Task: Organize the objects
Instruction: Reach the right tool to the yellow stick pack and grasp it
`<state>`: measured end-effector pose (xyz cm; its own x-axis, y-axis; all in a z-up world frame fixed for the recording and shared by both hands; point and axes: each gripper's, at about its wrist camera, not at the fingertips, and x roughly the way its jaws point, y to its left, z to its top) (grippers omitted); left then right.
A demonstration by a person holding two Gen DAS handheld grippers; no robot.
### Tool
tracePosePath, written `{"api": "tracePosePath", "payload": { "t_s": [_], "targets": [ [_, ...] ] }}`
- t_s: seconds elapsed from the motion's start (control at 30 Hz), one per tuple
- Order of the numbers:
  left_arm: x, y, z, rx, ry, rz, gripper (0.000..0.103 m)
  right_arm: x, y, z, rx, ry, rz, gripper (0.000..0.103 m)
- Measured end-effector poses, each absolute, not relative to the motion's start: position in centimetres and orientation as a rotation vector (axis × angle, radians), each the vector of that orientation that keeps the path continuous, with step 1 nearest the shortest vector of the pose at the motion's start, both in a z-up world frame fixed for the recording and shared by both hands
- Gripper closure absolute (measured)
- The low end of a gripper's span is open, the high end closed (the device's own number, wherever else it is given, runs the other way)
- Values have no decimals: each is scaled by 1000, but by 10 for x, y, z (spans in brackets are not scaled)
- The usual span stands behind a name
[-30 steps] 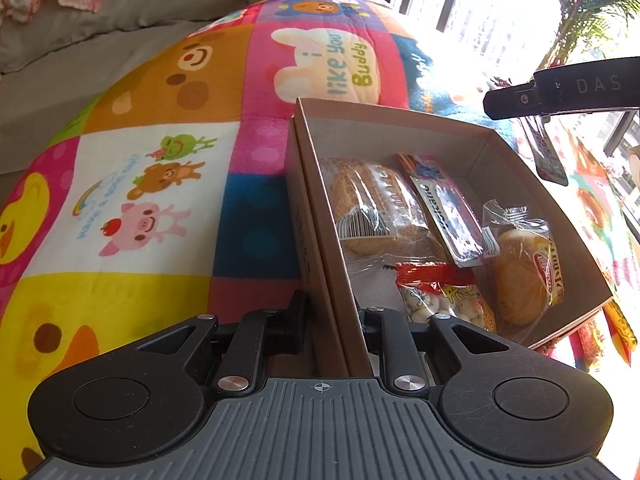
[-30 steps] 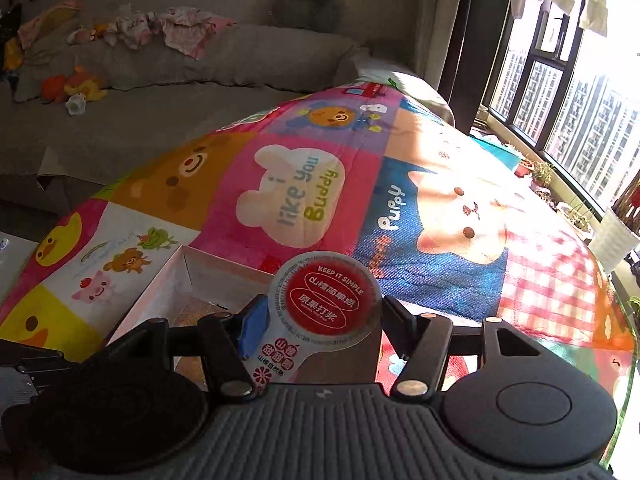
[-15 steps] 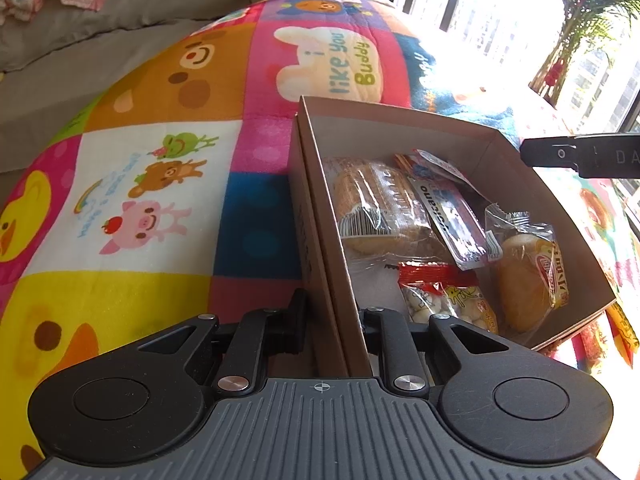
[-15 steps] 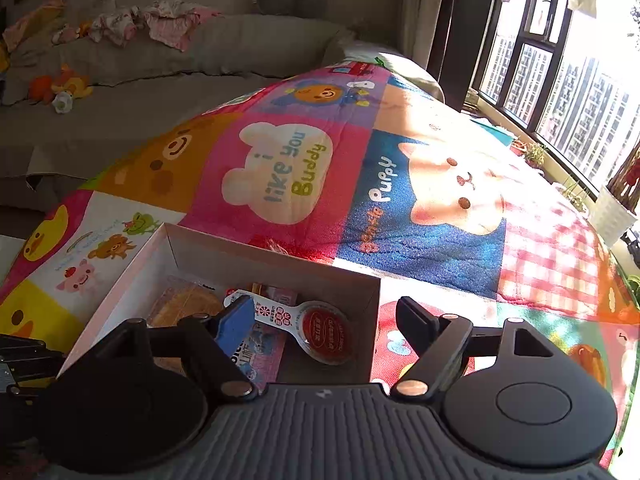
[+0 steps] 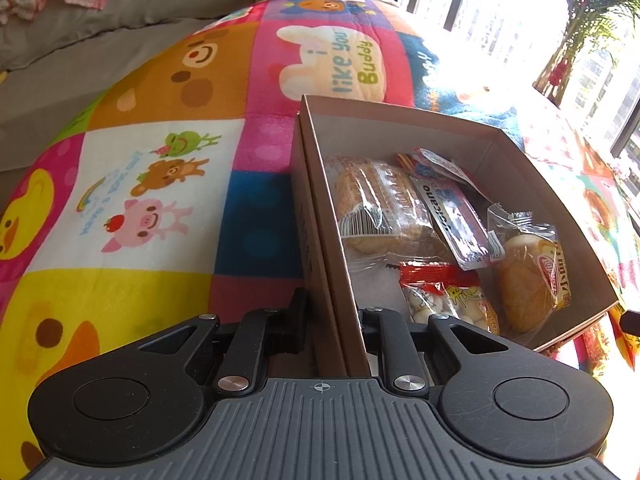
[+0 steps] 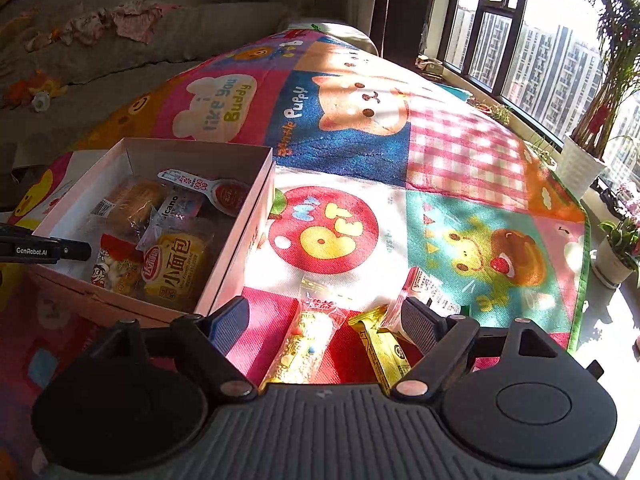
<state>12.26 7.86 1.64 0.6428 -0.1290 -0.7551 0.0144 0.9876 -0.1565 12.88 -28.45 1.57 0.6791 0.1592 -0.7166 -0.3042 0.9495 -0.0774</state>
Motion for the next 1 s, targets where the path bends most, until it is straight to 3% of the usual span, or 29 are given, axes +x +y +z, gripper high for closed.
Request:
{"api": "tracePosePath", "payload": {
  "t_s": [0.13, 0.27, 0.47, 0.6, 0.77, 0.9, 1.0],
  "targets": [
    [123, 78, 17, -140, 871, -81, 84, 114, -286, -2, -192, 812, 278, 20],
    [122, 77, 17, -134, 874, -79, 84, 113, -288, -7, -156, 811, 284, 36],
    [122, 78, 17, -135, 873, -79, 84, 128, -308, -4, -187, 765, 190, 36],
    [122, 78, 17, -134, 874, -79, 84, 138, -327, -20, -130, 845, 143, 36],
    [122, 78, 16, -135, 873, -77, 84, 126, -325, -21, -49, 876, 256, 48],
    [122, 78, 16, -136, 872, -76, 84, 132, -315, -17, -108, 841, 227, 48],
    [122, 78, 16, -135, 872, -75, 84, 144, -314, -24, -110, 862, 201, 56]
  ]
}}
